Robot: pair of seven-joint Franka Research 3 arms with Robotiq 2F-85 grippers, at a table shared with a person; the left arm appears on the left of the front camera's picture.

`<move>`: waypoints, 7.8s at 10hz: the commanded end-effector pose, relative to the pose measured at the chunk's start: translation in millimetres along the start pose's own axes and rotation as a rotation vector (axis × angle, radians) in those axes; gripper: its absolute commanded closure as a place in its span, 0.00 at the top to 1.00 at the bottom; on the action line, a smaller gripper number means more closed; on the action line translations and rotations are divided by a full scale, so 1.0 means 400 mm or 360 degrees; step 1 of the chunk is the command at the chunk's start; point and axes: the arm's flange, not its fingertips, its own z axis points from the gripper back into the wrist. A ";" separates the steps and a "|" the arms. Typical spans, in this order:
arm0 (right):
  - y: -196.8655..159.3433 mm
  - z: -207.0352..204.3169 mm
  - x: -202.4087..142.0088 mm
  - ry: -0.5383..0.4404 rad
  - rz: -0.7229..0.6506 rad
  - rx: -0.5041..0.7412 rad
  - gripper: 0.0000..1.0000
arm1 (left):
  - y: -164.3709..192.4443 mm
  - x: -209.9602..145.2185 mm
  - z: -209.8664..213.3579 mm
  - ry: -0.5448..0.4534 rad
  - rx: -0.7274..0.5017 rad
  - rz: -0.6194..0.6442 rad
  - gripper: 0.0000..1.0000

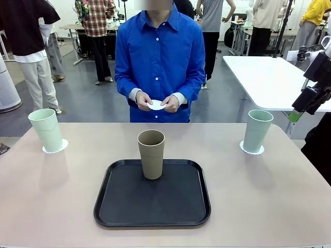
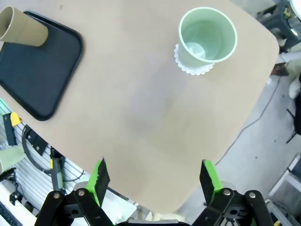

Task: Place coasters on the table and set cups on them.
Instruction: Take one Reusable plastic cup from the Flat Tray and place it on a coaster set by the human.

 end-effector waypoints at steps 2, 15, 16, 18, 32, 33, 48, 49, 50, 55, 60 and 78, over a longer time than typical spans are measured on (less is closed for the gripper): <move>0.001 0.001 0.002 0.0009 0.0006 -0.0039 1.00 | -0.005 -0.007 0.003 0.0003 -0.0002 -0.0018 1.00; -0.356 -0.039 -0.187 -0.0402 -0.0522 0.1394 1.00 | -0.005 -0.007 0.003 0.0003 -0.0002 -0.0018 1.00; -0.412 -0.084 -0.216 -0.0499 -0.0439 0.1596 1.00 | -0.005 -0.007 0.003 0.0003 -0.0002 -0.0018 1.00; -0.508 -0.183 -0.279 -0.0643 -0.0611 0.1786 1.00 | -0.005 -0.007 0.003 0.0003 -0.0002 -0.0018 1.00; -0.570 -0.323 -0.455 -0.0774 -0.0842 0.1908 1.00 | -0.005 -0.007 0.003 0.0003 -0.0002 -0.0018 1.00; -0.570 -0.323 -0.455 -0.0774 -0.0842 0.1908 1.00 | -0.005 -0.007 0.003 0.0003 -0.0002 -0.0018 1.00; -0.570 -0.323 -0.455 -0.0774 -0.0842 0.1908 1.00 | -0.005 -0.007 0.003 0.0003 -0.0002 -0.0018 1.00; -0.570 -0.323 -0.455 -0.0774 -0.0842 0.1908 1.00 | -0.005 -0.007 0.003 0.0003 -0.0002 -0.0018 1.00; -0.570 -0.323 -0.455 -0.0774 -0.0842 0.1908 1.00 | -0.005 -0.007 0.003 0.0003 -0.0002 -0.0018 1.00; -0.570 -0.323 -0.455 -0.0774 -0.0842 0.1908 1.00 | -0.005 -0.007 0.003 0.0003 -0.0002 -0.0018 1.00; -0.570 -0.323 -0.455 -0.0774 -0.0842 0.1908 1.00 | -0.005 -0.007 0.003 0.0003 -0.0002 -0.0018 1.00; -0.570 -0.323 -0.455 -0.0774 -0.0842 0.1908 1.00 | -0.568 0.103 -0.888 0.0857 0.1240 -0.1606 1.00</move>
